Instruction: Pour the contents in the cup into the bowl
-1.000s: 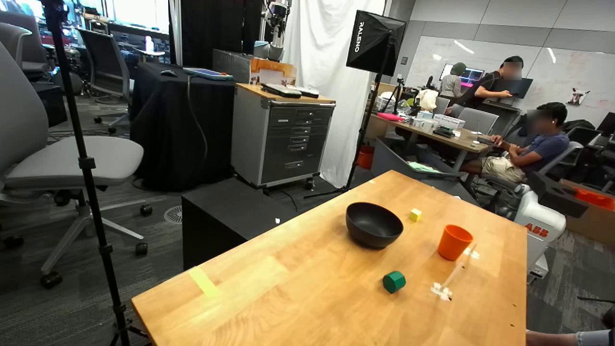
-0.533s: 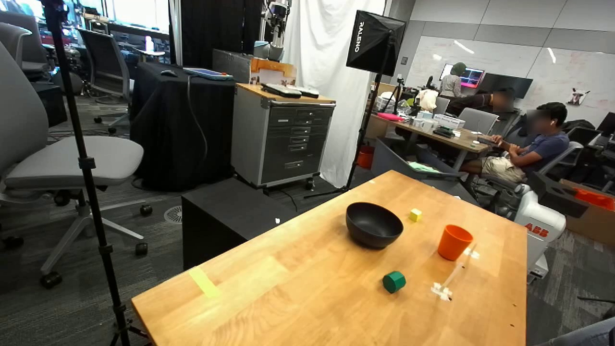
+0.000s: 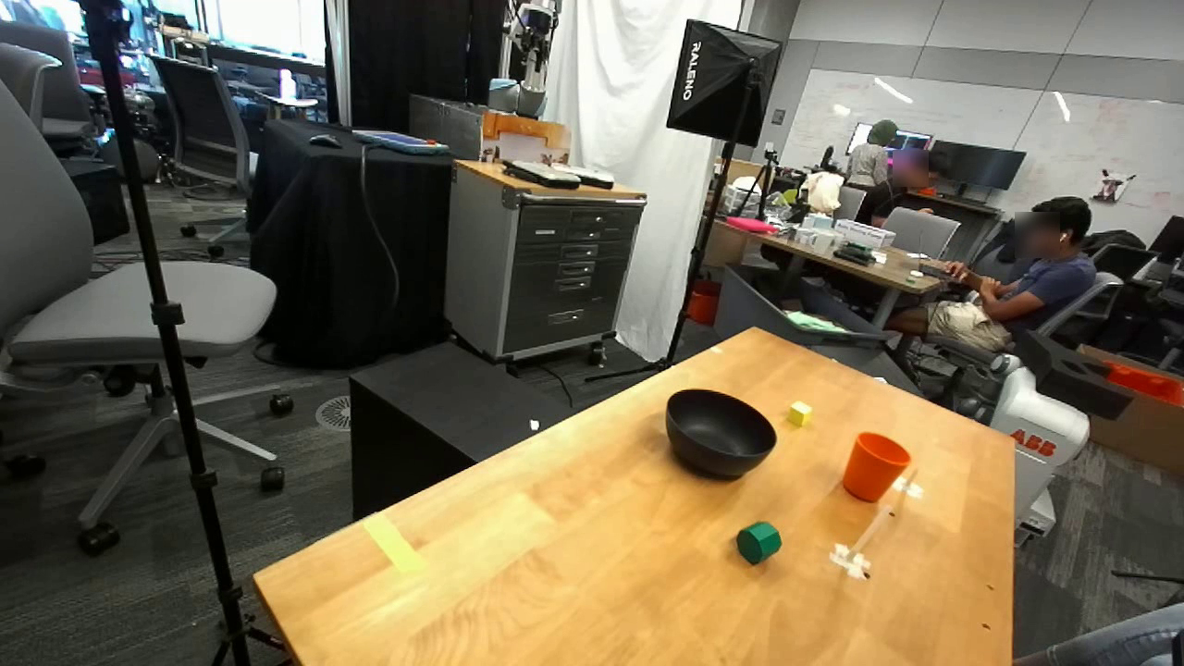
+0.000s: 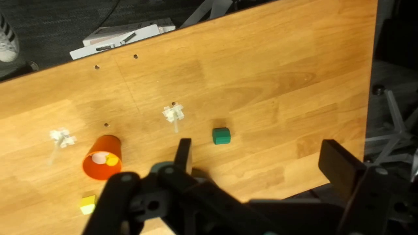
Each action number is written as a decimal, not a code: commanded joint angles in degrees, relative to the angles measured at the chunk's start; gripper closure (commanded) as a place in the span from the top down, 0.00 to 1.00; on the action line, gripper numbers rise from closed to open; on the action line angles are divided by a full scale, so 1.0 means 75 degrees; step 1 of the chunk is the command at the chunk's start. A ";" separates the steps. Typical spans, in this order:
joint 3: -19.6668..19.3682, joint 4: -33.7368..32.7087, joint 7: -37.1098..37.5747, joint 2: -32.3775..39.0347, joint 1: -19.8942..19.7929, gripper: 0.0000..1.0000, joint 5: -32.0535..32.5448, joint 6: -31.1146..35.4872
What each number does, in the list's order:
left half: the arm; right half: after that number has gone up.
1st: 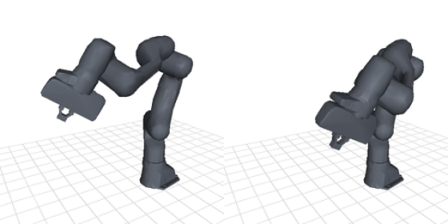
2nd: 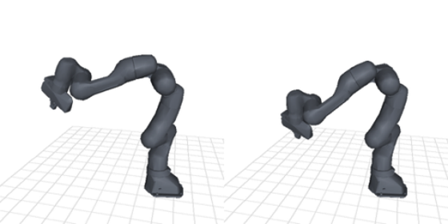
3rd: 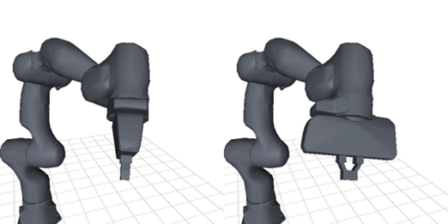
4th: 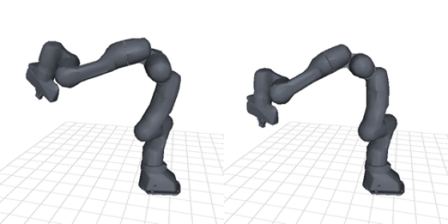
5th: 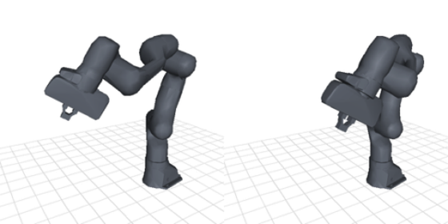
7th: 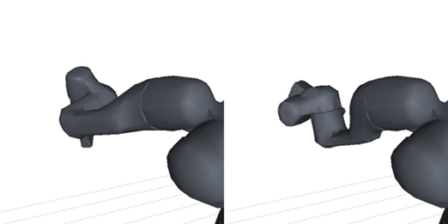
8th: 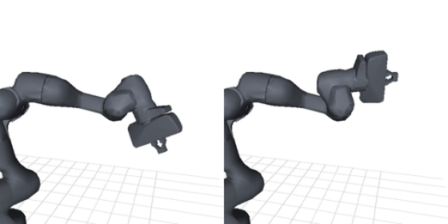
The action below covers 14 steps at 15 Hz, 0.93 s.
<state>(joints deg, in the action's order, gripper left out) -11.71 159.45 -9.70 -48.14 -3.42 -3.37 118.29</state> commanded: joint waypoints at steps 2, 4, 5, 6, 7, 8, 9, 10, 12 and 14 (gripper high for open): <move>-0.0155 -0.0091 0.0320 0.1032 -0.0783 1.00 0.0184 0.1348; -0.0287 -0.0227 0.0394 0.1605 -0.1108 1.00 0.0247 0.1904; -0.0388 -0.0325 0.0373 0.1944 -0.1229 1.00 0.0237 0.2199; -0.0494 -0.0406 0.0297 0.2228 -0.1295 1.00 0.0183 0.2455; -0.0646 -0.0502 0.0176 0.2534 -0.1308 1.00 0.0075 0.2709; -0.0739 -0.0609 0.0112 0.2823 -0.1306 1.00 0.0015 0.2928; -0.0849 -0.0721 0.0070 0.3108 -0.1293 1.00 -0.0058 0.3081; -0.0938 -0.0853 0.0044 0.3390 -0.1247 1.00 -0.0142 0.3215; -0.1100 -0.1137 -0.0062 0.3861 -0.1161 1.00 -0.0363 0.3448; -0.1166 -0.1501 -0.0143 0.4275 -0.1137 1.00 -0.0588 0.3509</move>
<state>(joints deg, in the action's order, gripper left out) -19.09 153.37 -8.76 -21.65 -13.09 -4.68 143.55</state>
